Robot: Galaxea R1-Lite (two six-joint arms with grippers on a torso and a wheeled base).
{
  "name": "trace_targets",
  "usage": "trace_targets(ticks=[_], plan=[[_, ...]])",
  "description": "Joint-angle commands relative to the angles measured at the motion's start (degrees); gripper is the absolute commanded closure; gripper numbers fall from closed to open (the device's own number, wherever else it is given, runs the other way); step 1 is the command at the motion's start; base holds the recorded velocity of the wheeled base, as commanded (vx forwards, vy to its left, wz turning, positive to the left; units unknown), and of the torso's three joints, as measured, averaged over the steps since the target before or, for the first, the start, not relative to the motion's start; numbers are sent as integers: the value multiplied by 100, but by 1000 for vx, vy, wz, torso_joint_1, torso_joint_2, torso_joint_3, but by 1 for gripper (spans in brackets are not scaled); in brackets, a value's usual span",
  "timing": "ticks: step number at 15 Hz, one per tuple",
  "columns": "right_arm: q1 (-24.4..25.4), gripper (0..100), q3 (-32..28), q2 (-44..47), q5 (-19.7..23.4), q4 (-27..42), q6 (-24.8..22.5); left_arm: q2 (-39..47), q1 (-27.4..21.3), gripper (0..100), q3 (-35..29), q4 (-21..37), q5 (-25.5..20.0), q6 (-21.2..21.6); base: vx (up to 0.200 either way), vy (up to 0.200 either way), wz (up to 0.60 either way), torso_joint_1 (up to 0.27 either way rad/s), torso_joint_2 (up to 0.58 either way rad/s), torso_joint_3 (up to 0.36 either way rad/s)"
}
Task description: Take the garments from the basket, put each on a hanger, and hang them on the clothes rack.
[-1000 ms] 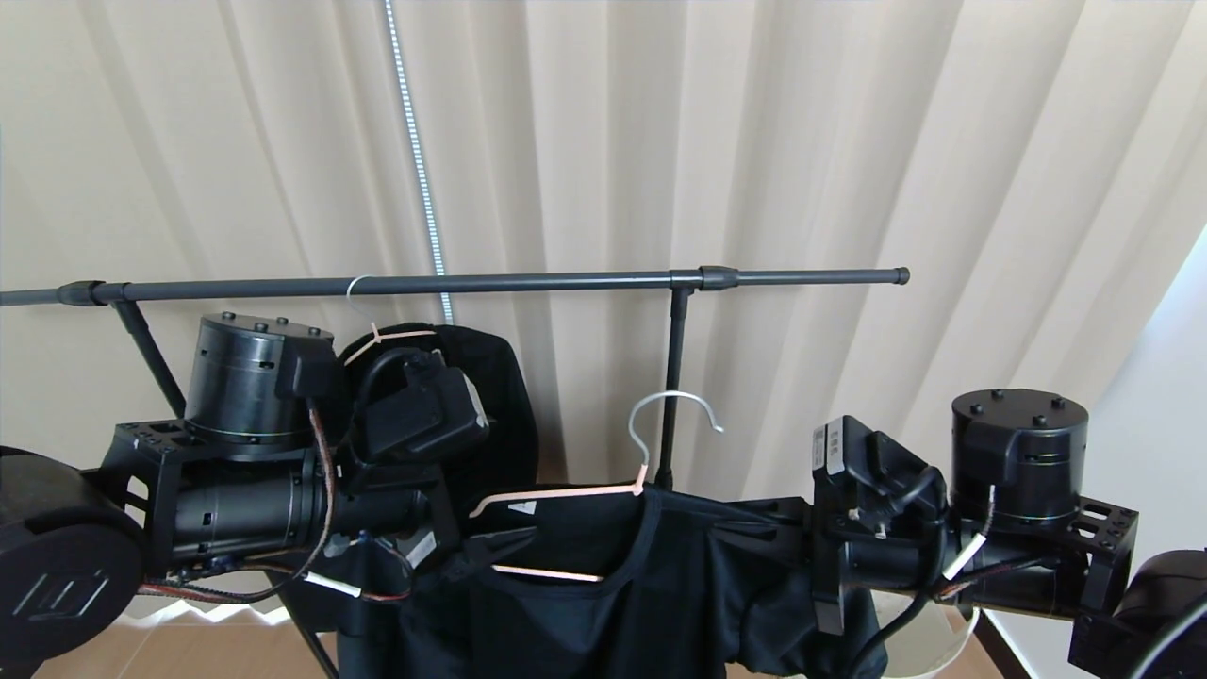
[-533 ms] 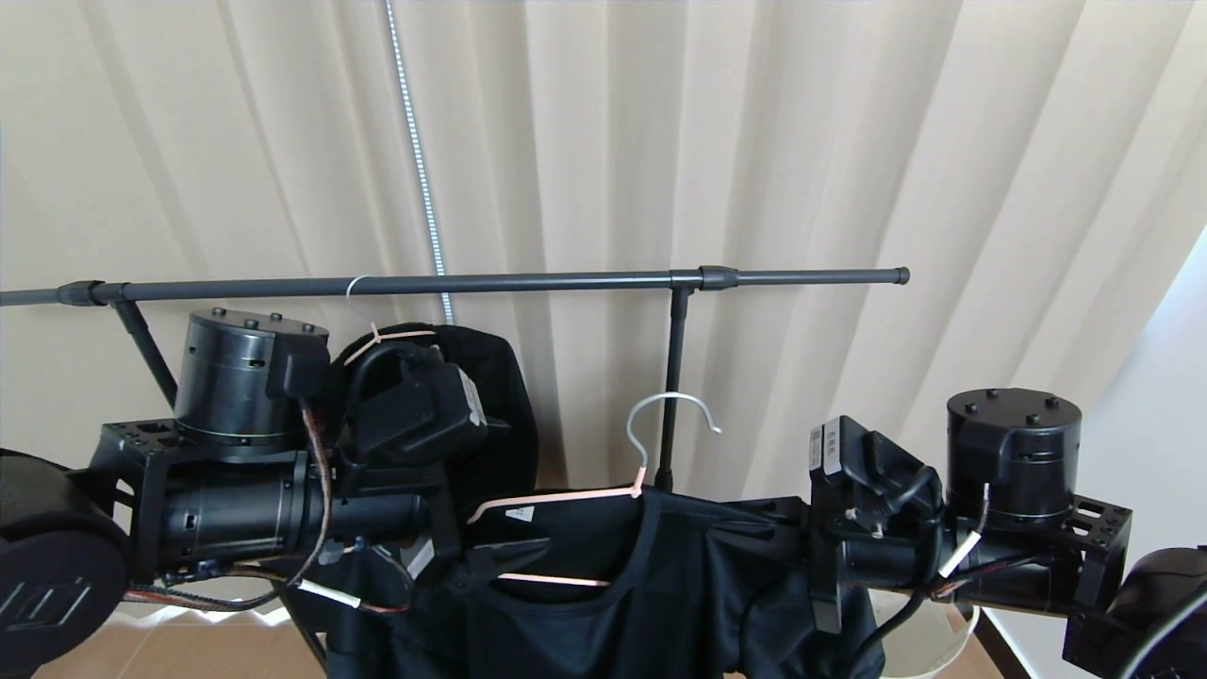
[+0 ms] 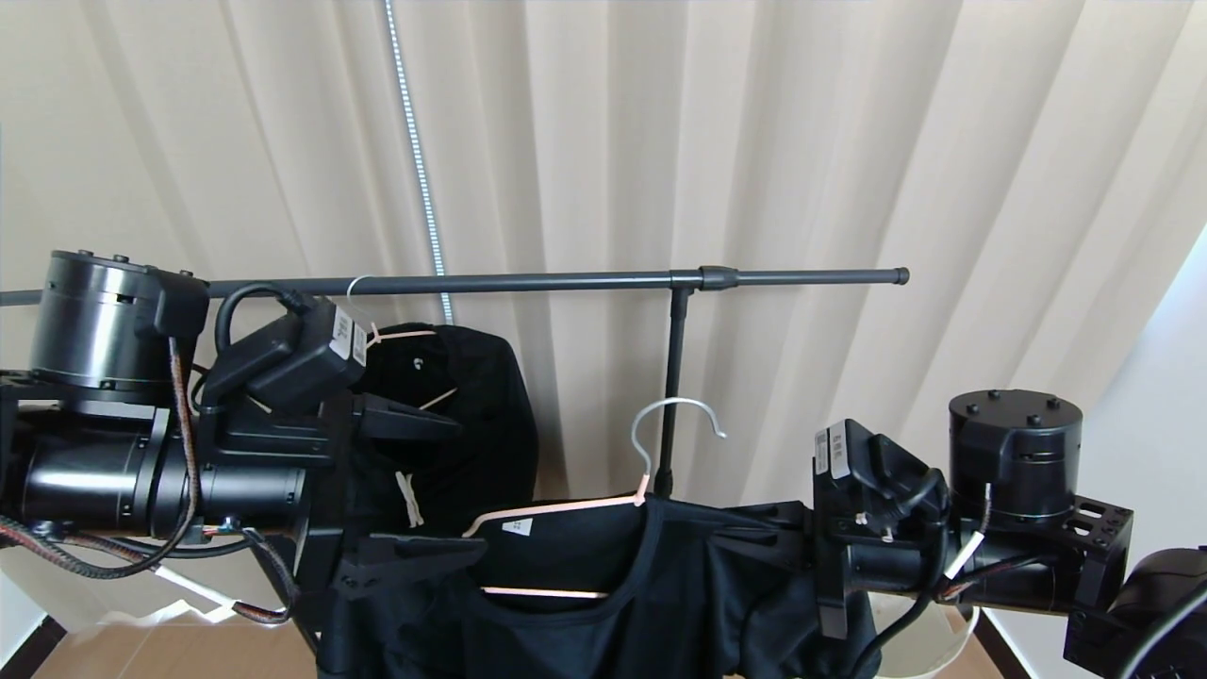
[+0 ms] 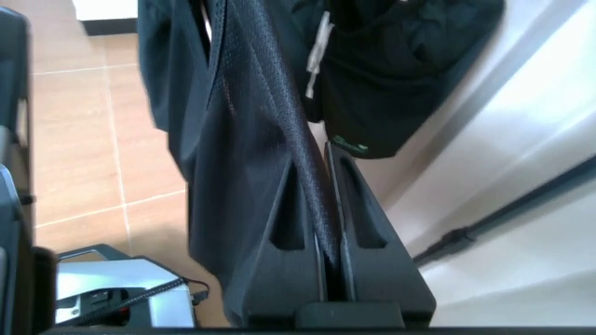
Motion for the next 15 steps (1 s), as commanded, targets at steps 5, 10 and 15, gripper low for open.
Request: trace_targets(ticks=[5,10,15], plan=[[-1,100,-1,2,32,-2,-3,160,268,0,355,11,-5,625,0,0,0,0,0,0],[-1,100,-1,-25,32,-2,-3,345,233,0,399,-7,-22,625,0,0,0,0,0,0],[-1,100,-10,-25,23,-2,-3,538,128,0,417,-183,-31,616,0,0,0,0,0,0]])
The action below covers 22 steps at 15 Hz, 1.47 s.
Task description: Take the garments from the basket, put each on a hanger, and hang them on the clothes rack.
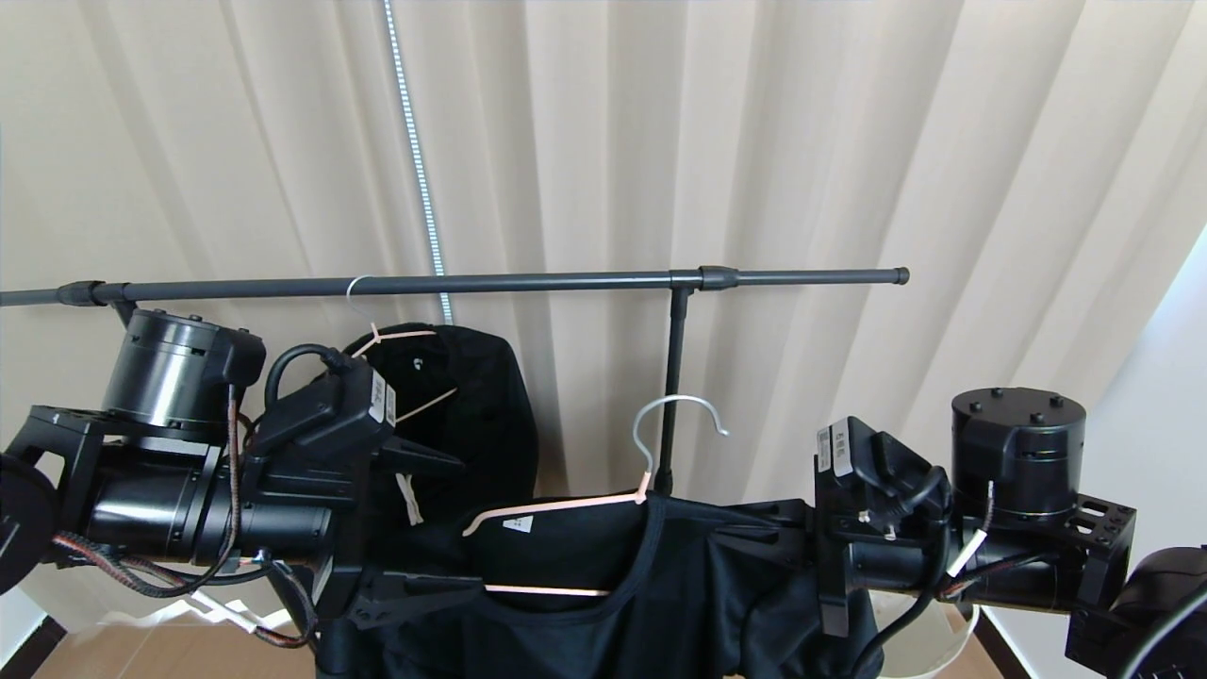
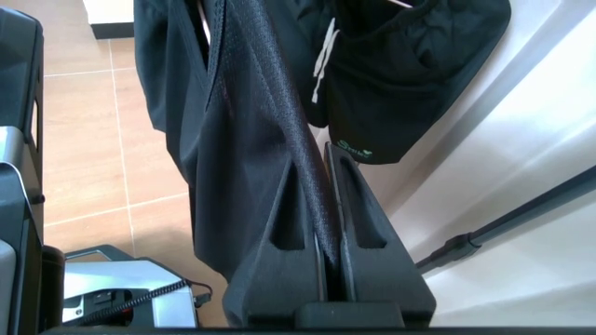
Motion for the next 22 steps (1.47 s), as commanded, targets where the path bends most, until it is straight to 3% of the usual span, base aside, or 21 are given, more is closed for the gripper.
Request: trace_targets(ticks=[1,17,22], plan=[[2,100,-8,-3,1,-2,-3,35,-15,0,-19,-3,-1,-11,0,0,0,0,0,0],[11,100,-17,-29,-8,7,-3,53,-147,0,-36,-12,52,-81,0,0,0,0,0,0],[-104,100,-122,-11,-254,7,14,-466,266,0,-1,14,114,-336,0,0,0,0,0,0]])
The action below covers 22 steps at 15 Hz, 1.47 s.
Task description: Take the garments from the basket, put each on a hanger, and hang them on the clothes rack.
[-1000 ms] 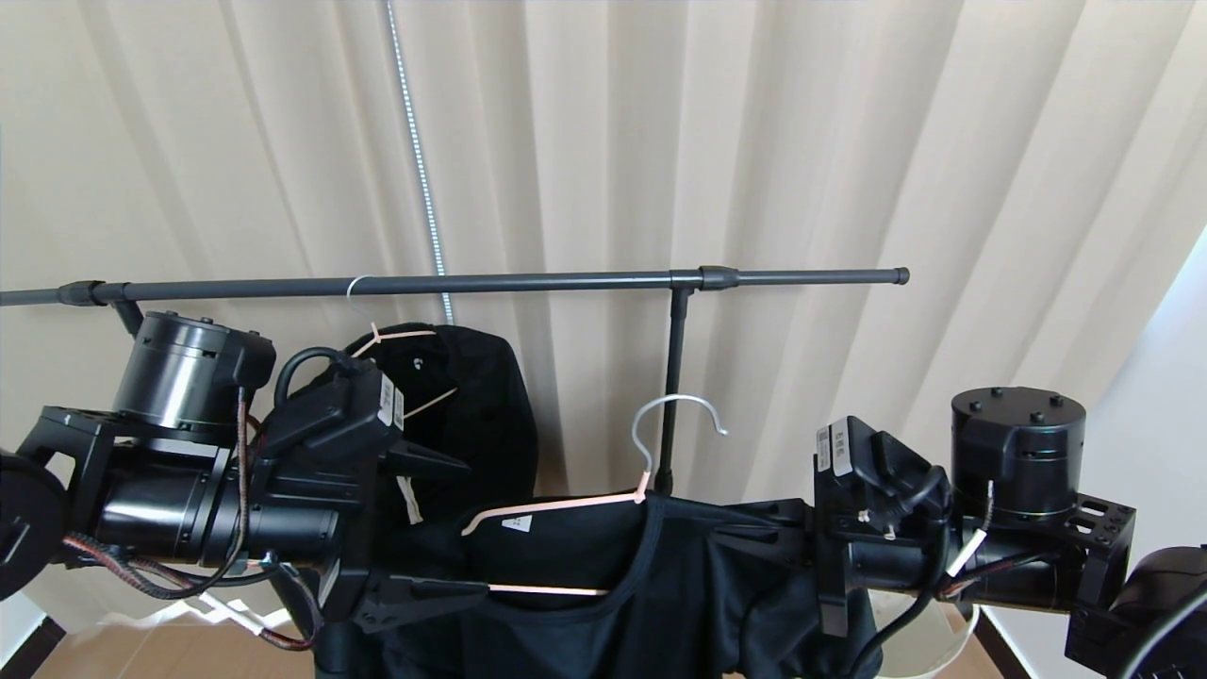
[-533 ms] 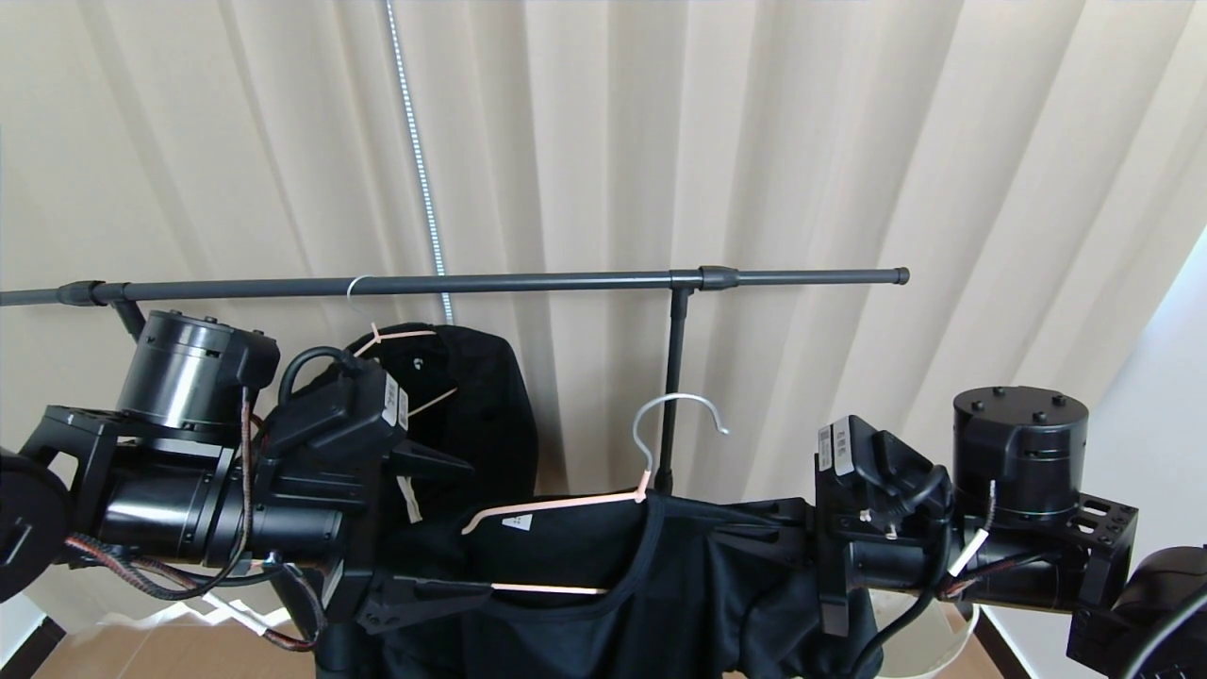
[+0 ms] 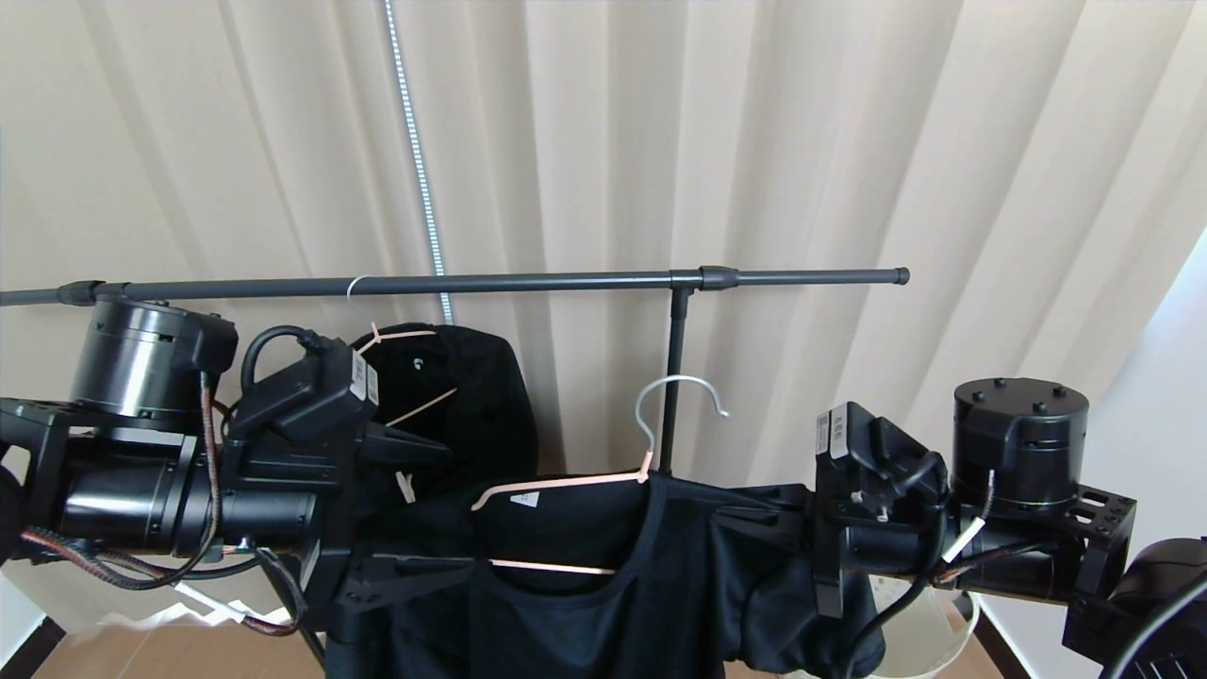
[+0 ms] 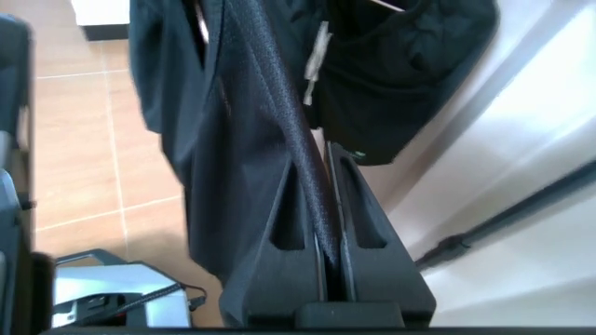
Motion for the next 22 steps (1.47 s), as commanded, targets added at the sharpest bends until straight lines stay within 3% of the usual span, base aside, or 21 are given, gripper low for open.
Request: trace_targets(ticks=[1,9,12,13,22], plan=[[-16,100,7,-9,-1,-6,-8,-240,136,0,98,15,15,-25,0,0,0,0,0,0],[169,100,104,-132,25,-6,1,366,-470,0,-104,-11,24,-34,0,0,0,0,0,0],[160,100,113,-211,245,-6,1,454,-541,0,-122,-11,24,-43,0,0,0,0,0,0],[160,100,113,-211,245,2,1,454,-541,100,-113,-11,42,-43,0,0,0,0,0,0],[160,100,95,-132,227,2,1,358,-550,100,-69,-20,33,10,0,0,0,0,0,0]])
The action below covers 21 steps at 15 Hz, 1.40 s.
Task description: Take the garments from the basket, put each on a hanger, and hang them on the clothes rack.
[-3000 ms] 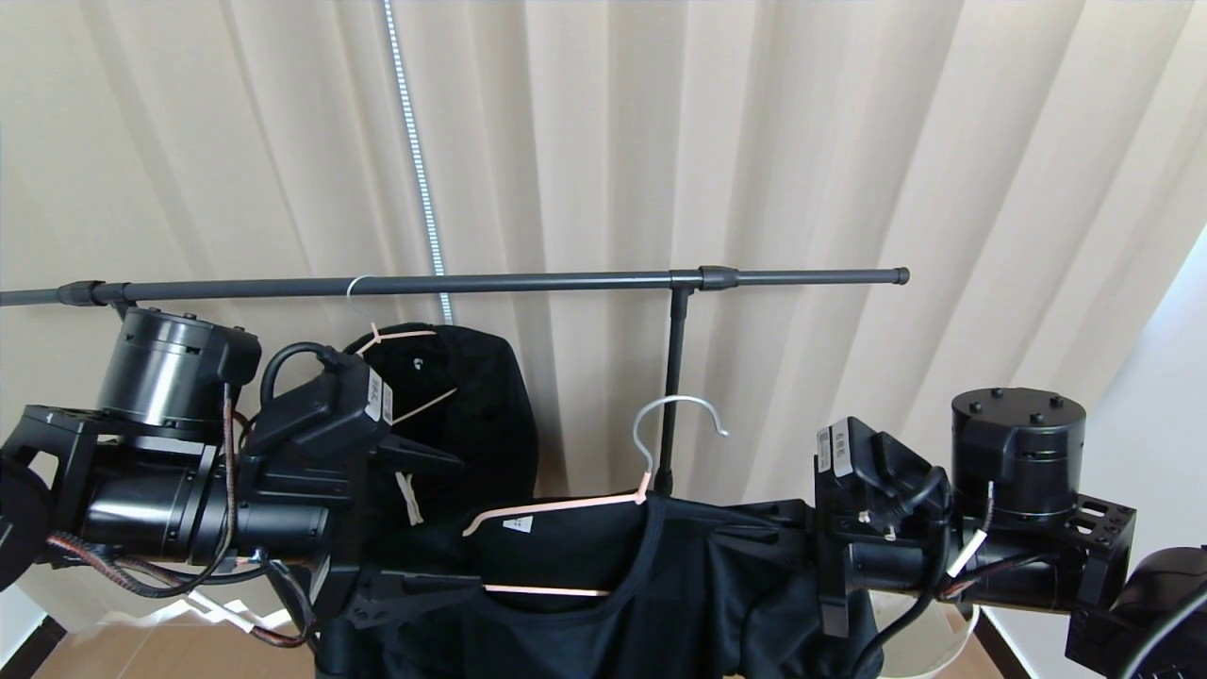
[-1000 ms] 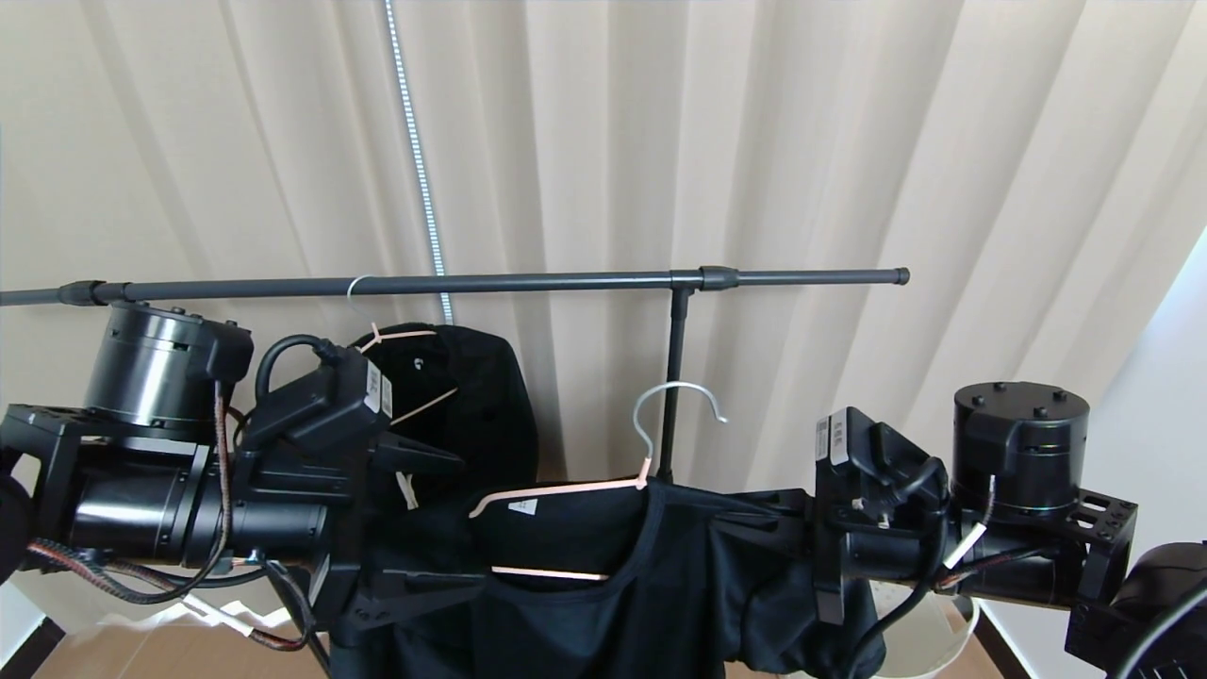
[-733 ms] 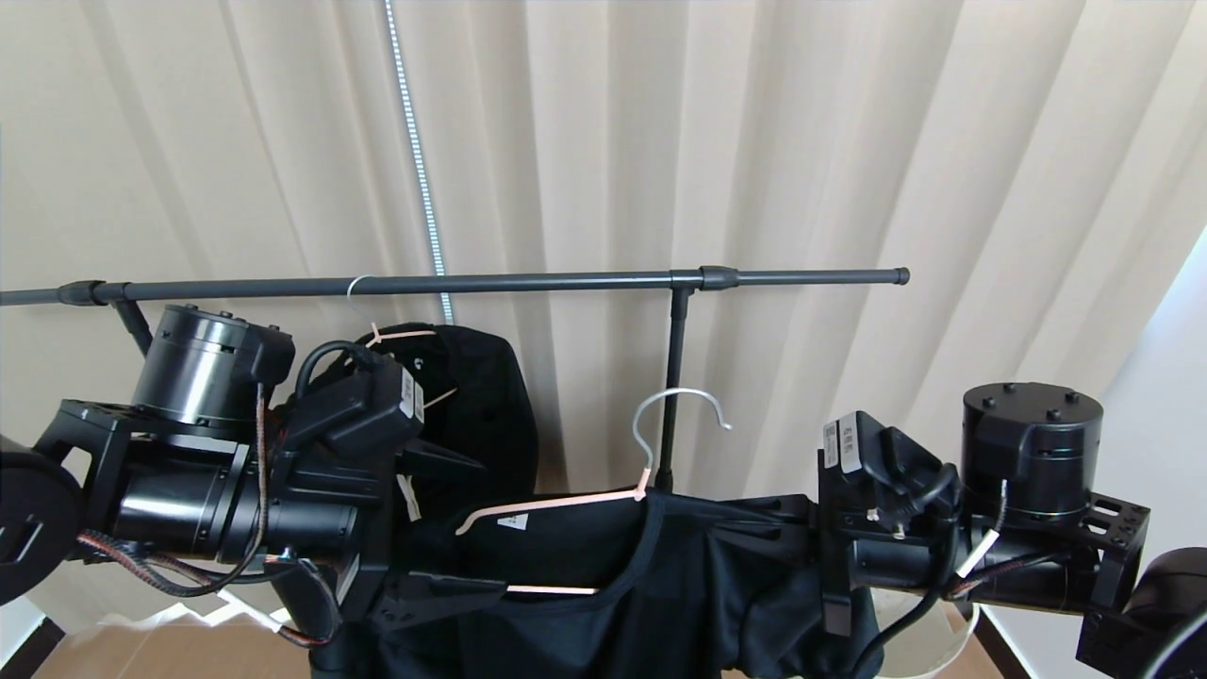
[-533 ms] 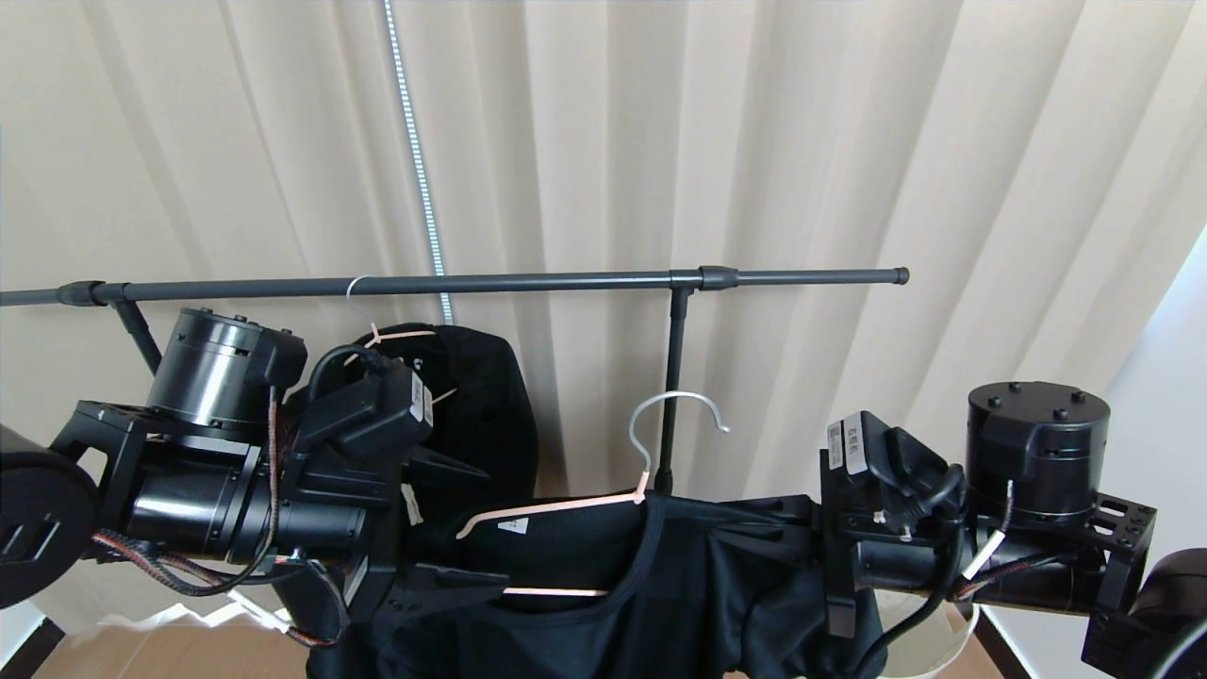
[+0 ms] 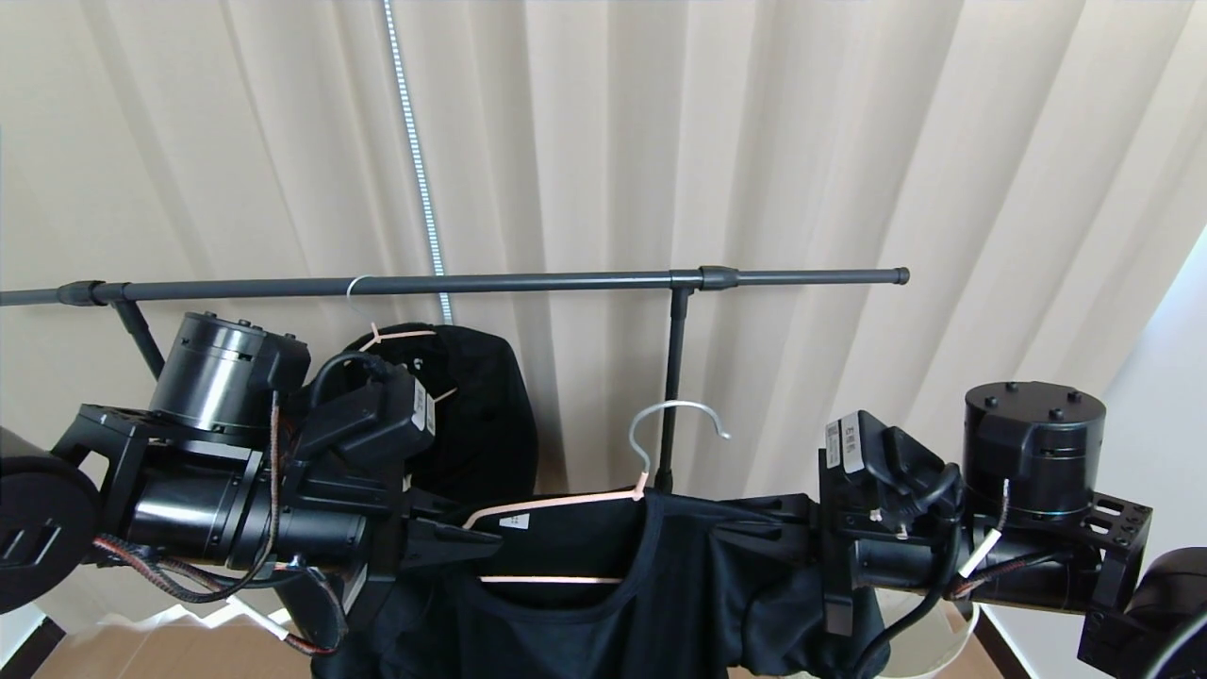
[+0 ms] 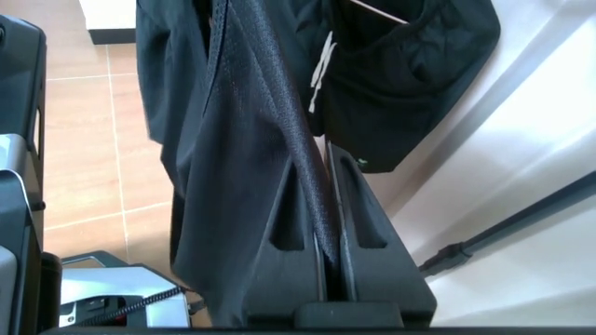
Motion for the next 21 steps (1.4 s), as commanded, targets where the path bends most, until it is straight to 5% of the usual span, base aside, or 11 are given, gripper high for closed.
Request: trace_targets(ticks=[1,2,7,9,21], plan=[[3,100,-15,20,-2,6,1,-50,-1,100,14,-12,-3,-6,0,0,0,0,0,0],[3,0,-6,29,7,6,10,-85,-1,100,23,-4,-3,-6,0,0,0,0,0,0],[-103,0,20,-6,86,-12,1,-217,34,100,93,-4,-3,-15,0,0,0,0,0,0],[-419,0,20,-50,420,-3,-17,-314,104,100,208,-4,-12,-15,0,0,0,0,0,0],[-1236,0,-85,636,473,-521,-43,-1175,509,100,823,-4,-20,-41,0,0,0,0,0,0]])
